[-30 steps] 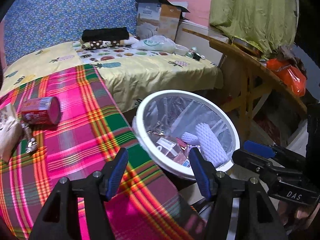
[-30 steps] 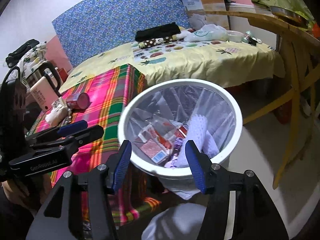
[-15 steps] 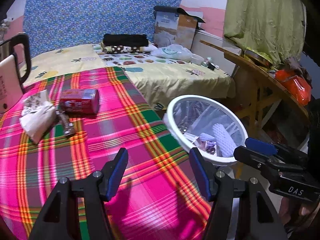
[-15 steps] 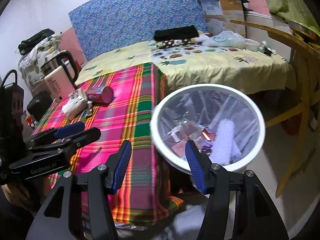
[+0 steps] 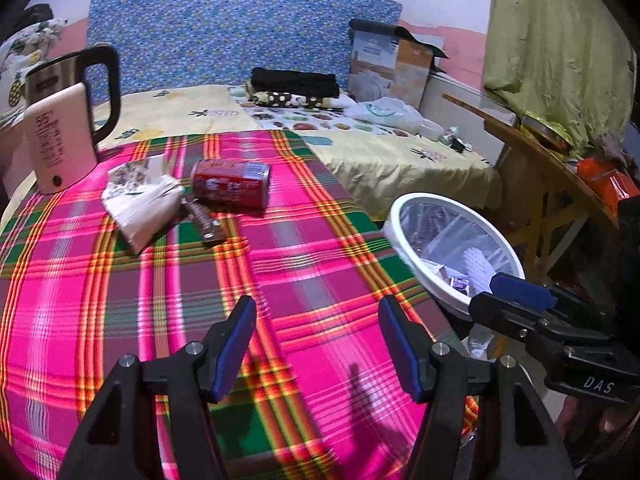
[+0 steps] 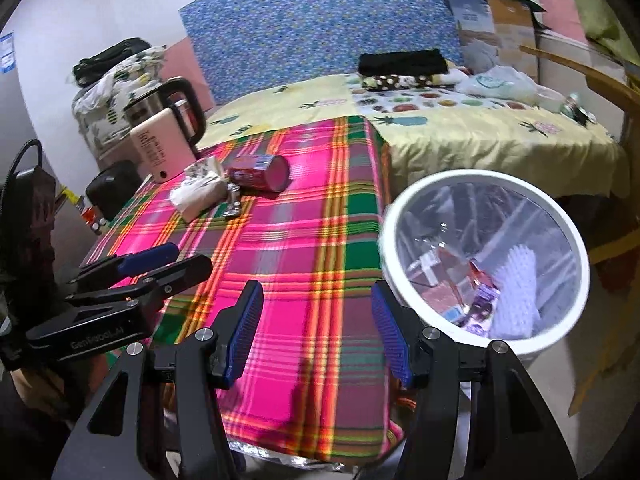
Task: Collect trash
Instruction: 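Move both tools back over the table toward the red can and white paper, then lower the right tool toward the red can while the left tool approaches the white paper, then grasp the red can with the right tool while the left tool grasps the white paper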
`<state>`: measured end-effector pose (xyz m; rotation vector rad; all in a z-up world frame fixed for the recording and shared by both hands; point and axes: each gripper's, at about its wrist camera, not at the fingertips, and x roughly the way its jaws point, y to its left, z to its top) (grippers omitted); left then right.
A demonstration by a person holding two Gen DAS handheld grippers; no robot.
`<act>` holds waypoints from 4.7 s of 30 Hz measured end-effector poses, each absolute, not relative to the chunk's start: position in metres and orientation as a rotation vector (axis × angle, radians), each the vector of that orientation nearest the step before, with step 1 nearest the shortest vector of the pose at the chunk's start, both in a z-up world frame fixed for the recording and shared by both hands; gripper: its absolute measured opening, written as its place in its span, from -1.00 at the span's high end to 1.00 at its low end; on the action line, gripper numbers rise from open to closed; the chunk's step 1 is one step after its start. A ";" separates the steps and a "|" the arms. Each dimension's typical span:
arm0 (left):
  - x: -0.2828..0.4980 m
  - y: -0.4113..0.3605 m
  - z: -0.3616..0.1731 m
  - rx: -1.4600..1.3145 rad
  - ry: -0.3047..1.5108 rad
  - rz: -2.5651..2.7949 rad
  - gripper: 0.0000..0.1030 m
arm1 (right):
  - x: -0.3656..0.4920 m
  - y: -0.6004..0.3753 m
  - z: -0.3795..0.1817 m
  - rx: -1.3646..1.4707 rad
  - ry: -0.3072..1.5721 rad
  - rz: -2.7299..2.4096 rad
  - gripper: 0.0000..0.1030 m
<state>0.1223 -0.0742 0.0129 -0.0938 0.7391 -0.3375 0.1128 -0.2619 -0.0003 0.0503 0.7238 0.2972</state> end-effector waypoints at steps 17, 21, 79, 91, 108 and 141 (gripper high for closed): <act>0.122 -0.026 0.011 -0.120 0.736 -0.233 -0.27 | 0.121 -0.228 0.004 -0.050 0.712 0.389 -0.11; 0.125 -0.012 0.014 -0.135 0.731 -0.209 -0.27 | 0.124 -0.220 0.007 -0.071 0.709 0.416 -0.11; 0.252 0.034 -0.023 0.079 0.825 -0.170 0.76 | 0.285 -0.170 -0.016 -0.216 0.769 0.584 -0.22; 0.244 0.054 -0.006 -0.026 0.767 -0.198 0.74 | 0.288 -0.167 -0.018 -0.271 0.771 0.638 -0.28; 0.279 0.049 -0.018 0.096 0.785 -0.224 -0.27 | 0.292 -0.161 -0.026 -0.273 0.853 0.658 -0.21; 0.200 0.011 0.011 -0.011 0.742 -0.263 0.87 | 0.213 -0.203 0.001 -0.056 0.776 0.536 -0.11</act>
